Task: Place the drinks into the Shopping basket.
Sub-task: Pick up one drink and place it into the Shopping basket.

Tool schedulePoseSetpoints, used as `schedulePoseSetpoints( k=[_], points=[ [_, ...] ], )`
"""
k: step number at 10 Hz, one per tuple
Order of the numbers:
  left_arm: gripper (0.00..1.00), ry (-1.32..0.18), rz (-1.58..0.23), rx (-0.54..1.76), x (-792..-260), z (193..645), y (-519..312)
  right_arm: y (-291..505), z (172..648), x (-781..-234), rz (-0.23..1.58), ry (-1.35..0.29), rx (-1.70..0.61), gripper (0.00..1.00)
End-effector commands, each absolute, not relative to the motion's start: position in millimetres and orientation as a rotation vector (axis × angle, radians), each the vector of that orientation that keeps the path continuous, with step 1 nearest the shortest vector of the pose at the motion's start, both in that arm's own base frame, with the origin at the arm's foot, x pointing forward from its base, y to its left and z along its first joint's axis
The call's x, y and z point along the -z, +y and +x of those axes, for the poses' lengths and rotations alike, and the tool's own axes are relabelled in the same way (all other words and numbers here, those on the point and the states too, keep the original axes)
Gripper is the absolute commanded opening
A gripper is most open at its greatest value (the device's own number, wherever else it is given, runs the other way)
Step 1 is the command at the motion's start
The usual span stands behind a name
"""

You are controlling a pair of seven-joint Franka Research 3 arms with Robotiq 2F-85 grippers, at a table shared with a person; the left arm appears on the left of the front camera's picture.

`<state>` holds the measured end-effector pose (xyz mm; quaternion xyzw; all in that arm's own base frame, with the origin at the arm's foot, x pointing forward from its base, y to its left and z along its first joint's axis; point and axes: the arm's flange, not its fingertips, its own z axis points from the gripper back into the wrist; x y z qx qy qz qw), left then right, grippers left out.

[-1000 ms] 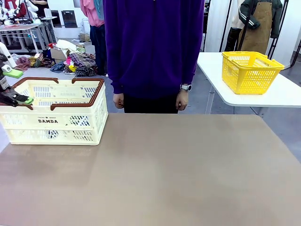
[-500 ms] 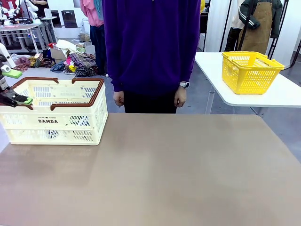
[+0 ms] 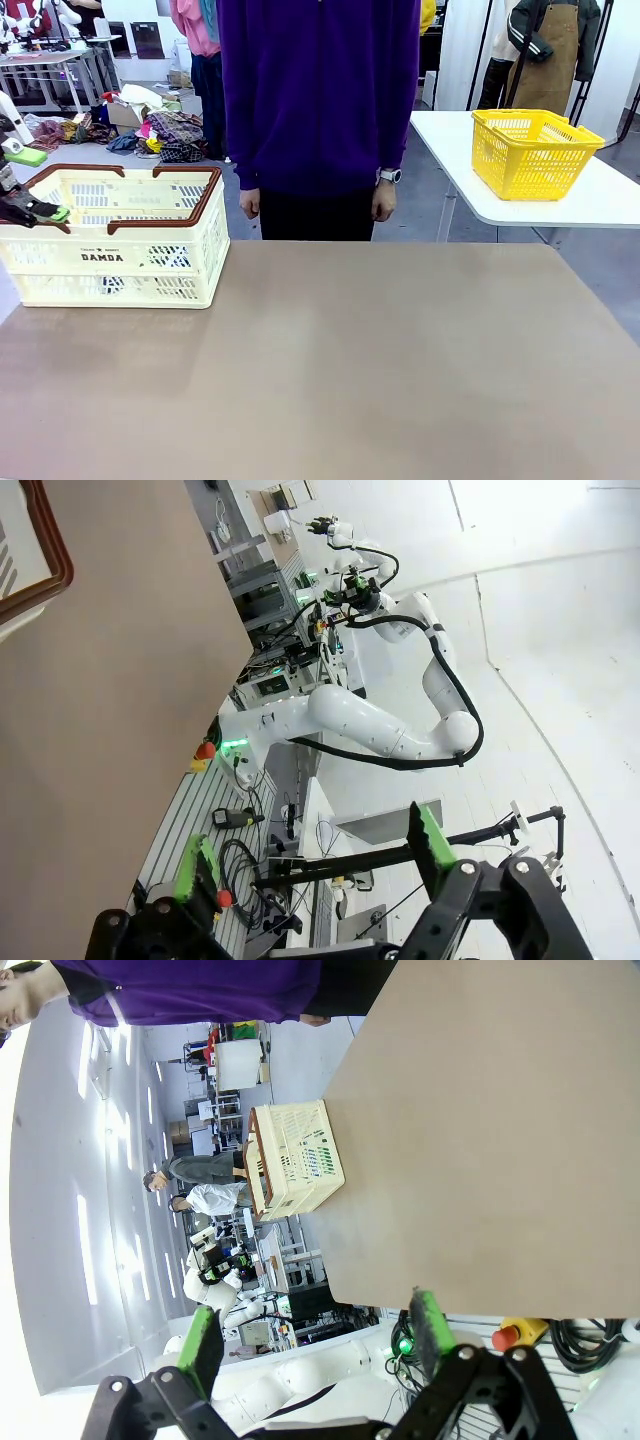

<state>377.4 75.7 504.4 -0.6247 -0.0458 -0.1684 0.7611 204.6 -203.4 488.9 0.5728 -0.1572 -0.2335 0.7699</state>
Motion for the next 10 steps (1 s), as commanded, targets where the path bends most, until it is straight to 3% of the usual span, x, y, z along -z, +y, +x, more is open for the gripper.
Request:
schedulePoseSetpoints(
  k=[1,10],
  points=[
    [1.00,-0.095,-1.359,0.387,-505.5,374.8,78.3,-203.8,207.0,-493.5,1.266,-0.350,0.514,1.00],
    [1.00,-0.095,-1.359,0.387,-505.5,374.8,78.3,-203.8,207.0,-493.5,1.266,-0.350,0.514,1.00]
  ],
)
